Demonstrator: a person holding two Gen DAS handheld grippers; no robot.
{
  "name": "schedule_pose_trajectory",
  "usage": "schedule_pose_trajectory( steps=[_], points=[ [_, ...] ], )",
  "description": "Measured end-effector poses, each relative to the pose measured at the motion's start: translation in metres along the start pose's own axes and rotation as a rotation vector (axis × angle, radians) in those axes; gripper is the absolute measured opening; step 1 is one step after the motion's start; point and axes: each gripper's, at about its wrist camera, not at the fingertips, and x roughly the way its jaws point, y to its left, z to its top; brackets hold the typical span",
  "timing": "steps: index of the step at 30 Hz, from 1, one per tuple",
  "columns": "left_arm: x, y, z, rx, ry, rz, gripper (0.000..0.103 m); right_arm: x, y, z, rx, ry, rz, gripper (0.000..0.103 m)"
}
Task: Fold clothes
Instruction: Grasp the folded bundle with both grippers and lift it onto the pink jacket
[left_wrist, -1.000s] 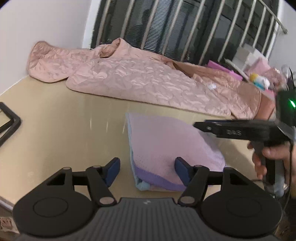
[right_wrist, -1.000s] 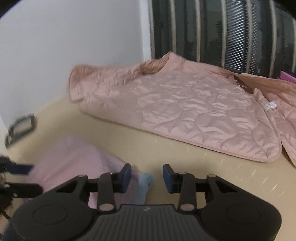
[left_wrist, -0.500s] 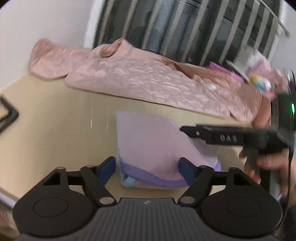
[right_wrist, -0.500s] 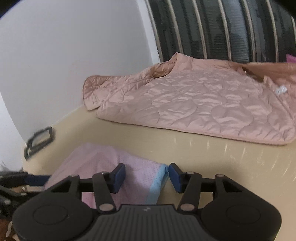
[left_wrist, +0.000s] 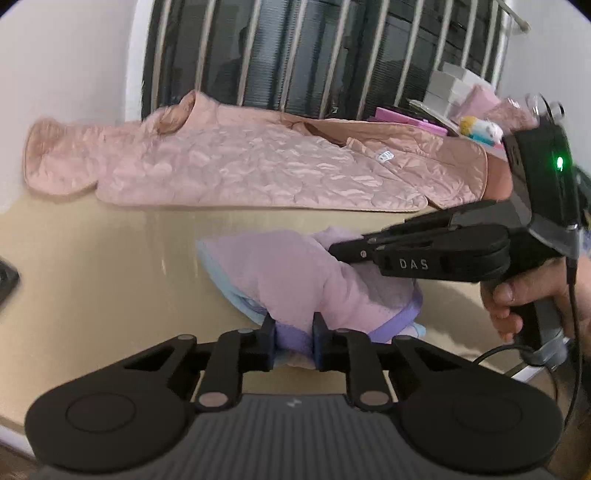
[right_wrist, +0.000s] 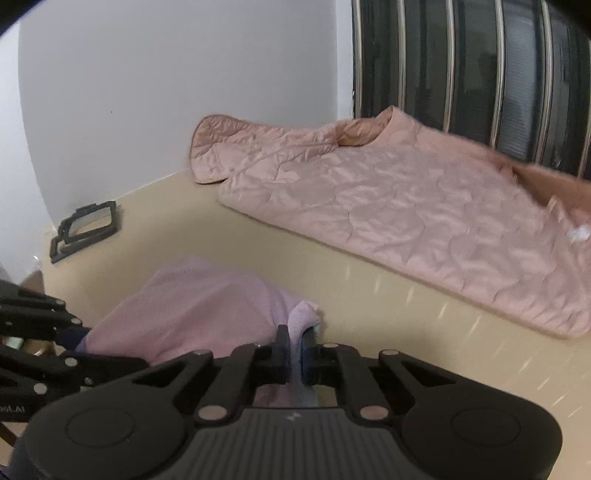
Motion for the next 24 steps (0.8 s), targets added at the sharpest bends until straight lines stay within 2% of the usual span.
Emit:
schedule_pose_trajectory(
  steps=[7, 11, 18, 20, 24],
  points=[
    [-0.019, -0.033, 0.044, 0.128, -0.153, -0.036, 0.016, -0.048, -0.007, 0.028, -0.034, -0.128, -0.110, 0.005],
    [-0.011, -0.045, 0.097, 0.133, -0.232, -0.090, 0.016, -0.076, -0.031, 0.066, -0.073, -0.188, -0.196, 0.005],
    [0.047, -0.054, 0.200, 0.091, -0.253, -0.143, 0.016, -0.089, -0.091, 0.161, -0.120, -0.229, -0.331, 0.005],
    [0.072, -0.052, 0.226, 0.068, -0.248, -0.143, 0.016, -0.079, -0.110, 0.187, -0.128, -0.225, -0.359, 0.005],
    [0.142, -0.039, 0.268, 0.033, -0.206, -0.132, 0.016, -0.028, -0.161, 0.220, -0.117, -0.167, -0.394, 0.005]
  ],
)
